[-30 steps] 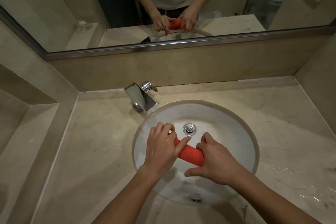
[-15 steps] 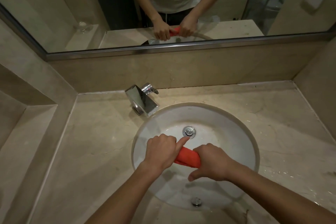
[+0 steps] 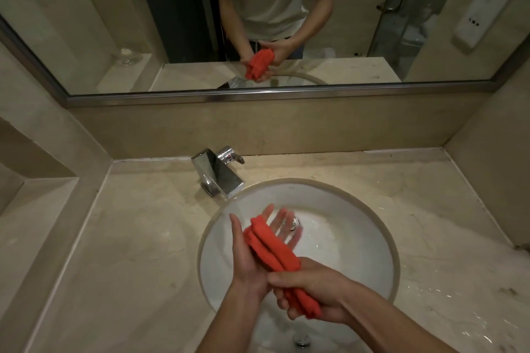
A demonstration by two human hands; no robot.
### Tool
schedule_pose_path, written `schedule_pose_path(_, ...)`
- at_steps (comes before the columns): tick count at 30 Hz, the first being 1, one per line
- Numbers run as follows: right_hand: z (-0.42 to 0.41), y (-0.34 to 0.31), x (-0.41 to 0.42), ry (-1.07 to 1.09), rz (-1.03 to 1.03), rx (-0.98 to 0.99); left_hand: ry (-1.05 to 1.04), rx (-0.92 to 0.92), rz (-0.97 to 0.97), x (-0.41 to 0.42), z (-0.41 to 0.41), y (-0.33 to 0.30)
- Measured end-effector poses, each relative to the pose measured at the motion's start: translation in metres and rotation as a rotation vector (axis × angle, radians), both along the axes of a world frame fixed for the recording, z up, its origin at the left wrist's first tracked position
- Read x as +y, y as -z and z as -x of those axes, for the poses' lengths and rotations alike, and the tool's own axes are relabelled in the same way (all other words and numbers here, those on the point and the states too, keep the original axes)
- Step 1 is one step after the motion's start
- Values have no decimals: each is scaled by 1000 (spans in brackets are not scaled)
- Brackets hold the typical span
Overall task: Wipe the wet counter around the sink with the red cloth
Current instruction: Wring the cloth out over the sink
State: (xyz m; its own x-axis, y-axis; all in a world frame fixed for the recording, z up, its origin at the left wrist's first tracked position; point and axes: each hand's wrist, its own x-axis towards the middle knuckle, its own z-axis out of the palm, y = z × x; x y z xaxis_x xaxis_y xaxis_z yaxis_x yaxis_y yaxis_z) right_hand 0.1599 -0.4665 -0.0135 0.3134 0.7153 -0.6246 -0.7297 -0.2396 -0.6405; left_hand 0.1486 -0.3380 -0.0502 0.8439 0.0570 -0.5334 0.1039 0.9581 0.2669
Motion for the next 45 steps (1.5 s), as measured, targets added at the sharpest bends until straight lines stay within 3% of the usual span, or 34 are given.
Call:
schedule_pose_path(5, -3, 6, -1, -117, 243, -255, 27, -16, -277, 15, -12, 0)
schedule_pose_path(7, -7, 13, 0, -243, 452, -555, 62, 98, -514, 12, -16, 1)
schedule_pose_path(9, -8, 23, 6, -412, 730, -1005, 105, 278, -671, 10, -23, 6)
schedule_pose_path(10, -8, 27, 9, -485, 848, -1181, 124, 382, -693, 11, -27, 9)
schedule_pose_path(12, -8, 33, 13, -536, 961, -1317, 131, 522, -622, 17, -33, 13)
schedule_pose_path(14, -7, 33, 10, -501, 899, -1206, 109, 511, -482, 23, -38, 11)
schedule_pose_path(16, -8, 24, 0, -348, 618, -875, 123, 425, -371, 27, -41, 4)
schedule_pose_path(18, -9, 10, -10, -169, 286, -527, 145, 282, -223, 28, -42, -8)
schedule_pose_path(22, -29, 11, -26, 149, -136, 27, 210, -97, 123, 26, -46, -30)
schedule_pose_path(25, -33, 23, -22, 50, -489, 549, 314, -378, 292, 20, -50, -37)
schedule_pose_path(26, -29, 26, -18, -57, -590, 581, 331, -433, 305, 18, -51, -37)
schedule_pose_path(28, -20, 32, -11, -216, -702, 461, 361, -505, 319, 17, -52, -33)
schedule_pose_path(31, -16, 31, -8, -224, -736, 369, 388, -425, 264, 25, -48, -16)
schedule_pose_path(33, -14, 28, -7, -164, -535, 360, 358, -223, 142, 32, -47, -7)
schedule_pose_path(34, -15, 27, -5, -105, -352, 264, 327, -90, 42, 34, -48, -4)
schedule_pose_path(36, -17, 34, 2, -115, 83, -164, 274, 153, -186, 33, -51, 5)
schedule_pose_path(38, -21, 43, 14, -309, 509, -772, 218, 357, -425, 27, -56, 16)
schedule_pose_path(40, -22, 53, 23, -472, 789, -1161, 149, 515, -611, 21, -57, 28)
schedule_pose_path(42, -23, 63, 26, -534, 948, -1305, 83, 630, -663, 19, -57, 34)
schedule_pose_path(45, -23, 64, 24, -554, 1019, -1278, 54, 628, -478, 22, -61, 38)
